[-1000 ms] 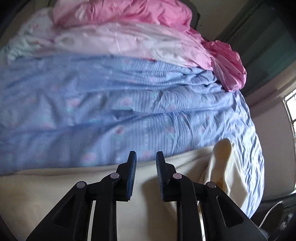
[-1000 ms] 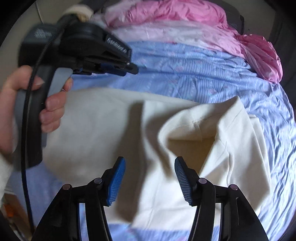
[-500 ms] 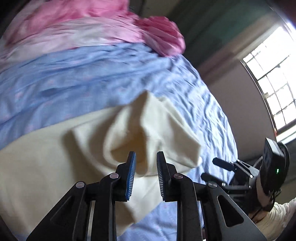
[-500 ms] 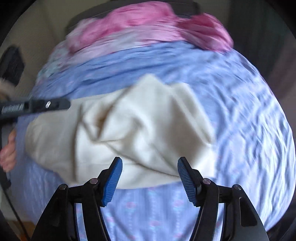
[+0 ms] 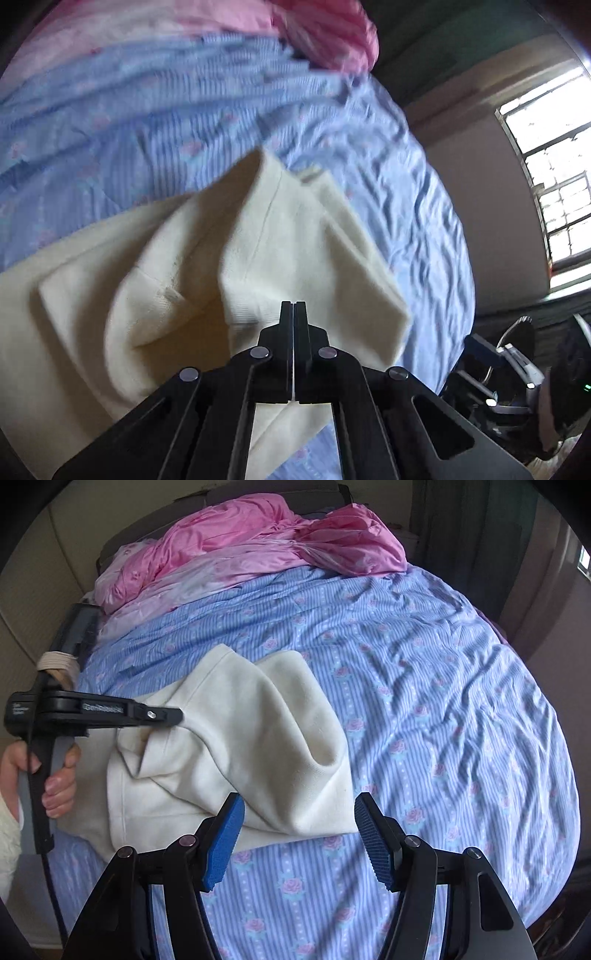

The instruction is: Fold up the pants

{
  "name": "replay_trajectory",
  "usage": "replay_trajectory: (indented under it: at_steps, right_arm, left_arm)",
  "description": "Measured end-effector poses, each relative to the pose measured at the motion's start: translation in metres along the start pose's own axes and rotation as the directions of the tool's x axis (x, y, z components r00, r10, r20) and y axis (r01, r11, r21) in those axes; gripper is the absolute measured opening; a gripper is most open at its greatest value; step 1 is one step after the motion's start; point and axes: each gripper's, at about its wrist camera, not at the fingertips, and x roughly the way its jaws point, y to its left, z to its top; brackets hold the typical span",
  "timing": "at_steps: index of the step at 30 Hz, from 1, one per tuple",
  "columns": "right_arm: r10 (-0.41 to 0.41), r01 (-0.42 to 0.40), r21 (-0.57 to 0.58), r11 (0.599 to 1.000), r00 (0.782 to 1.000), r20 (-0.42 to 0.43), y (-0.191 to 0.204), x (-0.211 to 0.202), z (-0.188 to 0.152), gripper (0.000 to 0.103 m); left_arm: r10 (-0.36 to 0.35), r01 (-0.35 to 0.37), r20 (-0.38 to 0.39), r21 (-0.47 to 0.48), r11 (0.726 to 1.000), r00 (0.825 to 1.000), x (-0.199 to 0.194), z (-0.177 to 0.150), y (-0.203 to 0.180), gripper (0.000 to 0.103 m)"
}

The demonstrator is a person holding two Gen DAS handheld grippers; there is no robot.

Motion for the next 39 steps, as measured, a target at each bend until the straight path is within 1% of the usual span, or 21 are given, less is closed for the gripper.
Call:
replay_trajectory:
  at_steps: [3,6,8,10,13,14,17,19,21,22,23,26,28,30,31,32,33,34,35,37,39]
  right_arm:
    - [0.039,-0.039,0.006,0.999,0.999,-0.003,-0.001,-0.002,0.000,0.063]
    - [0.077,-0.077,-0.009,0.997,0.997,-0.007,0.005,-0.003,0.000,0.063]
    - [0.088,-0.089,-0.037,0.995,0.996,-0.009,0.014,-0.003,0.000,0.063]
    - [0.079,-0.080,-0.061,0.995,0.997,-0.004,0.022,-0.005,-0.001,0.063]
    - [0.086,-0.086,-0.064,0.994,0.996,0.002,0.029,-0.005,-0.001,0.063]
    - [0.080,-0.080,-0.061,0.995,0.997,0.004,0.030,-0.003,0.000,0.063]
    - [0.081,-0.081,-0.034,0.996,0.997,0.011,0.031,0.003,0.006,0.063]
    - [0.087,-0.087,-0.015,0.996,0.996,0.009,0.030,0.008,0.011,0.063]
    - [0.087,-0.087,-0.015,0.996,0.996,0.006,0.029,0.011,0.015,0.063]
    - [0.083,-0.083,-0.018,0.996,0.997,0.006,0.028,0.012,0.016,0.063]
    - [0.080,-0.080,-0.023,0.997,0.997,0.005,0.028,0.012,0.016,0.064]
    - [0.079,-0.079,-0.033,0.996,0.997,-0.004,0.024,0.012,0.016,0.063]
    - [0.082,-0.083,-0.033,0.996,0.997,-0.013,0.022,0.012,0.015,0.063]
    - [0.084,-0.084,-0.029,0.996,0.996,-0.021,0.021,0.012,0.013,0.063]
    - [0.085,-0.085,-0.027,0.996,0.996,-0.026,0.022,0.012,0.012,0.063]
    - [0.084,-0.085,-0.027,0.996,0.996,-0.029,0.022,0.012,0.011,0.063]
    - [0.085,-0.086,-0.026,0.996,0.996,-0.030,0.023,0.012,0.009,0.063]
    - [0.088,-0.089,-0.028,0.996,0.996,-0.033,0.025,0.013,0.008,0.063]
    - [0.089,-0.090,-0.031,0.995,0.995,-0.035,0.026,0.013,0.007,0.063]
    - [0.088,-0.089,-0.035,0.995,0.995,-0.038,0.027,0.014,0.007,0.063]
    - [0.091,-0.092,-0.030,0.995,0.995,-0.036,0.027,0.015,0.008,0.063]
  left_arm:
    - [-0.020,0.019,0.111,0.016,1.000,0.994,-0.043,-0.017,-0.007,0.002]
    - [-0.013,0.012,0.144,0.005,1.000,0.990,-0.064,-0.030,-0.007,0.002]
    - [0.017,-0.017,0.131,0.001,1.000,0.991,-0.065,-0.032,-0.004,0.002]
    - [0.037,-0.035,0.113,-0.019,0.999,0.993,-0.056,-0.027,0.001,0.013]
    - [-0.014,0.017,0.060,-0.048,0.999,0.998,-0.035,-0.017,0.009,0.028]
    - [-0.018,0.020,0.043,-0.052,0.998,0.999,-0.028,-0.013,0.009,0.029]
    - [0.043,-0.044,-0.020,-0.030,0.999,0.999,-0.001,-0.002,0.007,0.036]
    - [0.069,-0.070,-0.052,-0.031,0.997,0.996,0.013,0.002,0.009,0.037]
    - [0.069,-0.072,-0.064,-0.047,0.996,0.996,0.022,0.003,0.014,0.035]
    - [0.061,-0.064,-0.059,-0.052,0.997,0.996,0.022,0.002,0.015,0.011]
    - [0.045,-0.048,-0.053,-0.057,0.997,0.998,0.021,0.001,0.016,0.003]
    - [-0.006,0.007,0.023,-0.061,0.998,1.000,-0.001,-0.008,0.014,0.002]
    - [-0.013,0.016,0.056,-0.050,0.999,0.998,-0.016,-0.015,0.013,0.002]
    - [0.001,0.001,0.061,-0.040,0.999,0.998,-0.021,-0.016,0.013,0.002]
    - [0.034,-0.032,0.056,-0.036,0.999,0.998,-0.021,-0.014,0.014,0.006]
    - [0.055,-0.053,0.049,-0.036,0.998,0.997,-0.018,-0.013,0.016,0.018]
    - [0.068,-0.067,0.040,-0.042,0.997,0.997,-0.015,-0.011,0.018,0.025]
    - [0.061,-0.058,0.038,-0.055,0.997,0.997,-0.012,-0.009,0.021,0.035]
    - [0.043,-0.041,0.031,-0.071,0.997,0.999,-0.008,-0.007,0.023,0.042]
    - [0.010,-0.011,-0.011,-0.098,0.995,1.000,0.006,-0.005,0.026,0.045]
    - [0.045,-0.048,-0.040,-0.082,0.995,0.998,0.017,-0.004,0.025,0.044]
